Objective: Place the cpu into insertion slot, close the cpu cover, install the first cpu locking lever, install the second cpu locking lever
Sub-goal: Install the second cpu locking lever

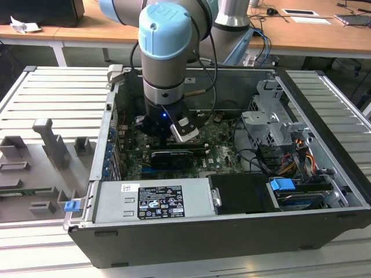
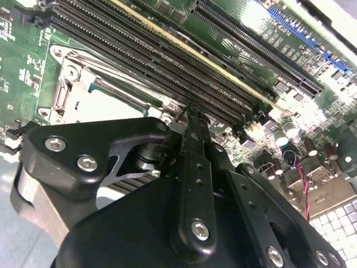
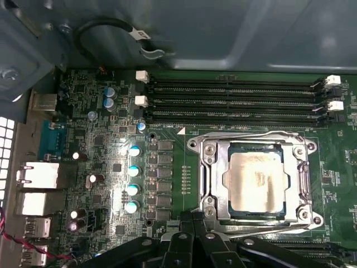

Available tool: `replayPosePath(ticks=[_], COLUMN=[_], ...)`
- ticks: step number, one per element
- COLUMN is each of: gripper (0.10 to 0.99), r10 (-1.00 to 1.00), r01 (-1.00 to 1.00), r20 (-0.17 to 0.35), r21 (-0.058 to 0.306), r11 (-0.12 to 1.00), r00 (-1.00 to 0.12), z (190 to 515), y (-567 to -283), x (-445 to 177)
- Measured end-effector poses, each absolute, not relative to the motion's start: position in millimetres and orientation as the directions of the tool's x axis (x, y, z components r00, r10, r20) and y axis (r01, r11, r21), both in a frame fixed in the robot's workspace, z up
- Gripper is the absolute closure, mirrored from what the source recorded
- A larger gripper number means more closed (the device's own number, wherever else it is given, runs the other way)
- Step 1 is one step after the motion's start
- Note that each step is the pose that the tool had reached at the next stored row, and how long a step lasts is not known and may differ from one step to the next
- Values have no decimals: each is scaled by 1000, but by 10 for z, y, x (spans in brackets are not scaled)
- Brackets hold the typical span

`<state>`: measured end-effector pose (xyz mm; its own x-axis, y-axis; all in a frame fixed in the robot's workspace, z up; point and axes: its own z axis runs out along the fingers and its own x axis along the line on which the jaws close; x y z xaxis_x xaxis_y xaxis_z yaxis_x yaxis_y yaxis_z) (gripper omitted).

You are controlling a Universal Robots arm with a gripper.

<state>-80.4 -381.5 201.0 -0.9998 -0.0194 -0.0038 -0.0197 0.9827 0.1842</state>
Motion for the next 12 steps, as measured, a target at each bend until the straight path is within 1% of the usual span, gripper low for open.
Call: replayPosePath(ticks=[5,10,12], gripper=[980,980,980], r10=[-20,-19,-19], r01=[-20,-20,-20], r20=[-4,-4,-3], r21=[184,184,184], r11=[983,983,983], r00=[-1000,-1000,-1000], z=[2085,2259,2266], y=[-3816,-3817,-3819], x=[-805,-806,-795])
